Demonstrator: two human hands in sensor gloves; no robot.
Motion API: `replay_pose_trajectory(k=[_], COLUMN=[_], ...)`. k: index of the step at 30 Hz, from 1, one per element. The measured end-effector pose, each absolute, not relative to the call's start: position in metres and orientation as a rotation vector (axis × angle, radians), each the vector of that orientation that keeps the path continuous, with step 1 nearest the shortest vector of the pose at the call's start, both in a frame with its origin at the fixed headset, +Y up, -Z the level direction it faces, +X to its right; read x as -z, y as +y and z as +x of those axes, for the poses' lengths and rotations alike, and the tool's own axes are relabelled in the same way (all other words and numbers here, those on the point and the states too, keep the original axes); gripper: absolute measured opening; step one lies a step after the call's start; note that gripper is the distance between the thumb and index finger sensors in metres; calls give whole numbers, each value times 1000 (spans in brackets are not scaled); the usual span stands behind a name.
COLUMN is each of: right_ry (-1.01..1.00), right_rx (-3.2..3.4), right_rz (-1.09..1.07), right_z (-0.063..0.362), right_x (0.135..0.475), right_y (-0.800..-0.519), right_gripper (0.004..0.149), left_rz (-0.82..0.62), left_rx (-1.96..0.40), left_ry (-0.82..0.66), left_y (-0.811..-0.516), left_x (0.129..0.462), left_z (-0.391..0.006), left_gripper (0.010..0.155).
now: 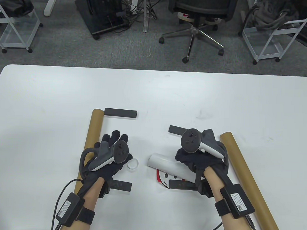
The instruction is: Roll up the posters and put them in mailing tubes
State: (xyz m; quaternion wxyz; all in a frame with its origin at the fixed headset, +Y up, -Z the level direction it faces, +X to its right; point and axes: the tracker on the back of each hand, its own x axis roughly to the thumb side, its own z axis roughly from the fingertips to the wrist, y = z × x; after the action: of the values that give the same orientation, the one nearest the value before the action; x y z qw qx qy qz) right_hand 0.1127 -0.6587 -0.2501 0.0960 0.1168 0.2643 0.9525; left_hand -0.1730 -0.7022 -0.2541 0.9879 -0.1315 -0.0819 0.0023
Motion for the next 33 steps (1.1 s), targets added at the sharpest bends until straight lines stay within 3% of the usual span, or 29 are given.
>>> replay_pose_trajectory(k=[8, 16, 24, 30, 32, 33], right_ry=[992, 1181, 1017, 1094, 827, 788], right_rx=[-2840, -2902, -3223, -3319, -3452, -3474], right_rz=[363, 410, 606, 662, 783, 791], right_z=[104, 88, 81, 77, 74, 74], right_x=[211, 202, 200, 193, 189, 189], right_y=[-656, -694, -714, -740, -745, -746], right_gripper=[52, 53, 79, 89, 84, 82], left_rz=[-277, -277, -287, -302, -312, -310], left_rx=[-2, 1, -4, -7, -7, -8], left_ry=[-168, -167, -165, -154, -151, -149], left_y=[-703, -702, -703, -706, -707, -707], left_x=[255, 254, 255, 257, 258, 258], left_z=[-173, -173, -174, -177, -178, -178], left_gripper=[77, 77, 77, 77, 77, 77])
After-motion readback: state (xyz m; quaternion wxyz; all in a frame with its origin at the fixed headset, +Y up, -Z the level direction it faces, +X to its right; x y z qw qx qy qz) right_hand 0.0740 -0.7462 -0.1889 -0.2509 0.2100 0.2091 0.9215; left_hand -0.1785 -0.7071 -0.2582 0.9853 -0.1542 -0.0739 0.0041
